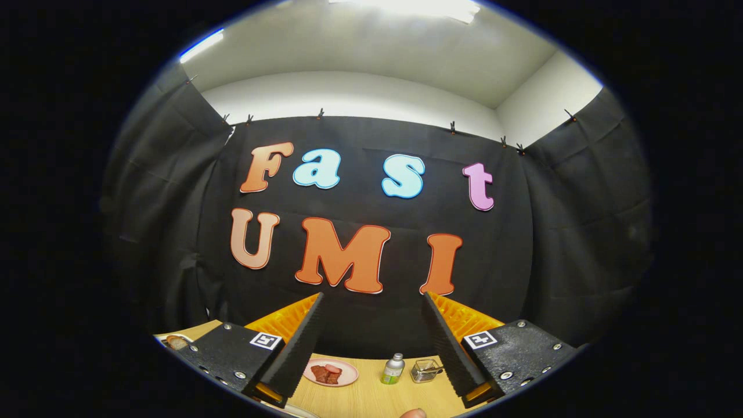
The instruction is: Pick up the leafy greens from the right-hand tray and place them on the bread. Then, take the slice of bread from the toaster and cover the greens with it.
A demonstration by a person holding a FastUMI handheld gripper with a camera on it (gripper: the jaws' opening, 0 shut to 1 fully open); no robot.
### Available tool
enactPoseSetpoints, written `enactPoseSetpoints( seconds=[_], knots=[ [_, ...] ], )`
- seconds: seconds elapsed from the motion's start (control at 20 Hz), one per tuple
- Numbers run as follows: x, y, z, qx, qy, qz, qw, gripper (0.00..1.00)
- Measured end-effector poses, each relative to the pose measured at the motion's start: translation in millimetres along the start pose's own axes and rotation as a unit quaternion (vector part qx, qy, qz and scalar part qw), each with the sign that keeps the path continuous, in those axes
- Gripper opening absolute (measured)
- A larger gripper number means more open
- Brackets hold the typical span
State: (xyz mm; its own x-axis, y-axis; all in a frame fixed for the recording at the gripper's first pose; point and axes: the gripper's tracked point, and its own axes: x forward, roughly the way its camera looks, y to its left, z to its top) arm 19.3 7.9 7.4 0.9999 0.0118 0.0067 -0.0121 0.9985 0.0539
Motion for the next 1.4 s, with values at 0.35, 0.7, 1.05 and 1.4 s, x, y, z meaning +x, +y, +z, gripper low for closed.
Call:
enactPoseSetpoints(
  seconds=[0.35,0.7,1.05,1.4],
  knots=[
    [-4.0,10.3,-23.1,-0.005,0.026,0.009,1.000,0.98],
    [-23.1,16.0,-110.7,0.017,0.118,0.036,0.992,0.98],
    [-53.4,2.0,-228.9,0.003,0.269,0.032,0.963,0.98],
    [-93.6,-1.4,-313.4,-0.019,0.400,0.041,0.915,0.96]
  ],
)
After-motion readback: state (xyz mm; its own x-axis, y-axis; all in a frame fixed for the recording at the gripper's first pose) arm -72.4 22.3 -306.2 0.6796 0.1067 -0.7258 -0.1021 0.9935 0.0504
